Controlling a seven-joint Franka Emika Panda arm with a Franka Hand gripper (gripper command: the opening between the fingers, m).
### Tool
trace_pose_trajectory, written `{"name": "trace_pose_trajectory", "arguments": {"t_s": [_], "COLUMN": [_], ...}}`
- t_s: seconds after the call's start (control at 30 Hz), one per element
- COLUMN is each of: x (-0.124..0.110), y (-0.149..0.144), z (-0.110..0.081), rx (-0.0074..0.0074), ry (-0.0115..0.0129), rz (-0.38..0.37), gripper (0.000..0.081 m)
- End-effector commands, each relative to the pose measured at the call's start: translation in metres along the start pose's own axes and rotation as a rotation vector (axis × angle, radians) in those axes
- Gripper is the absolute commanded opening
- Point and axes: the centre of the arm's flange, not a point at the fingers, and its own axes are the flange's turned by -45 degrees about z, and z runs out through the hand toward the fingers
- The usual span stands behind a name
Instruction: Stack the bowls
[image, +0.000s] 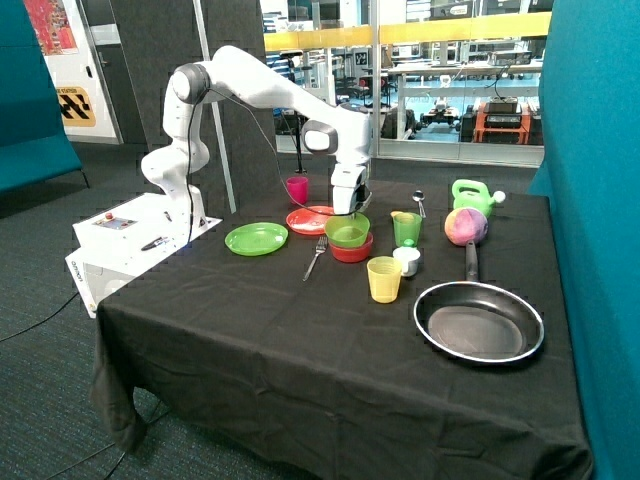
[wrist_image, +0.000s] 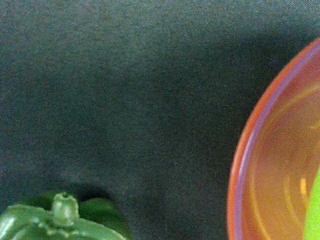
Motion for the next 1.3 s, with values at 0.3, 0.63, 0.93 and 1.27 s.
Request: {"name": "trace_pose_trajectory", "arguments": {"t_s": [0.3, 0.63, 0.93, 1.27], "x": [-0.003, -0.003, 0.001, 0.000], "y": [0.000, 0.001, 0.001, 0.001], "z": [0.013, 0.017, 0.014, 0.012], "rx": [-0.0002, -0.0002, -0.0002, -0.0003], "ry": [0.0043, 0.0043, 0.0043, 0.0043], "rz": [-0.002, -0.003, -0.021, -0.033], "gripper": [0.0000, 0.0000, 0.0000, 0.0352]}}
